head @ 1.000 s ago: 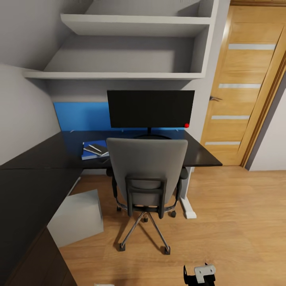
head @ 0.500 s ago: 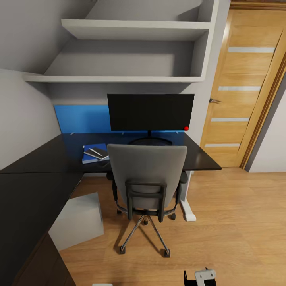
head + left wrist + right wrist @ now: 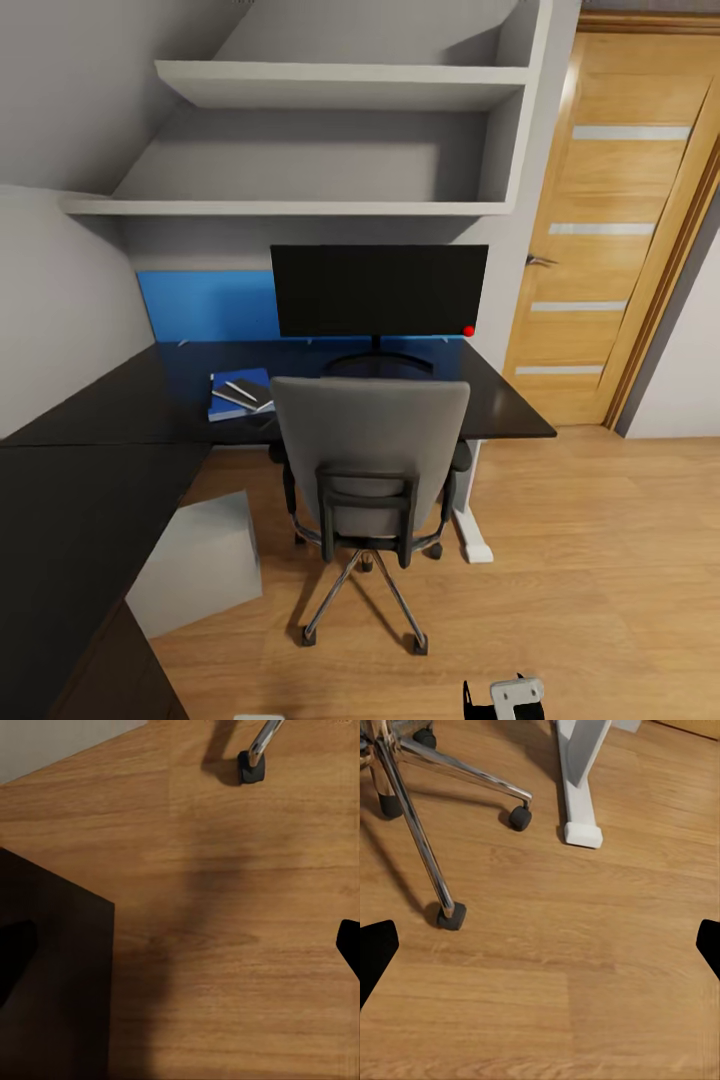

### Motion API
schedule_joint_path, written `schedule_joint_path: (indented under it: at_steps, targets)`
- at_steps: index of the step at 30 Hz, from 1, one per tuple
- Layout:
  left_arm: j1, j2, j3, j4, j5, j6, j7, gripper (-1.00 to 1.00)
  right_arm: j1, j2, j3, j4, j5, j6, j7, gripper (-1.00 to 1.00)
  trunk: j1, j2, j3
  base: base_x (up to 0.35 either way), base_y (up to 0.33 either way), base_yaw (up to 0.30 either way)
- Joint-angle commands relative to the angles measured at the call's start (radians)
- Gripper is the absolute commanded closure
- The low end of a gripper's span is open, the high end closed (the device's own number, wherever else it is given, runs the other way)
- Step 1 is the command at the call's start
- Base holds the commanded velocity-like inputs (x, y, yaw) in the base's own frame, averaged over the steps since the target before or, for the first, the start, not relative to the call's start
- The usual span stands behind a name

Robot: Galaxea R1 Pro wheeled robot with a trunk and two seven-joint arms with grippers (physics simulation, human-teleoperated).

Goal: In the bedroom, organize the workspace by keeping the computer under the desk, ensuring the monitor is on the desk, placing the keyboard on the desk next to the monitor, placing the mouse on the desk next to the keyboard, moving the folder from the swivel chair onto the desk next to the mouse, stacking the notebook on top of the folder with the pen on top of the notebook, and positioning the swivel chair next to the desk.

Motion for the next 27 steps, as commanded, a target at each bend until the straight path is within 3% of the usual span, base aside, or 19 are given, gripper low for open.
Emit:
schedule_joint_path:
  at_steps: [1,27]
  targets:
    - [-0.001,0.000,-0.008,0.001,0.008,-0.003,0.003,-1.00,-0.001,0.001,0.008,0.002,-0.002,-0.001,-0.006,-1.00,-0.004,0.007,0.002,0.000,0.000,0.000]
    - [-0.001,0.004,-0.008,0.001,0.008,-0.001,0.004,-1.00,-0.001,0.001,0.008,0.002,-0.002,-0.001,-0.006,-1.00,-0.104,0.189,0.084,0.000,0.000,0.000]
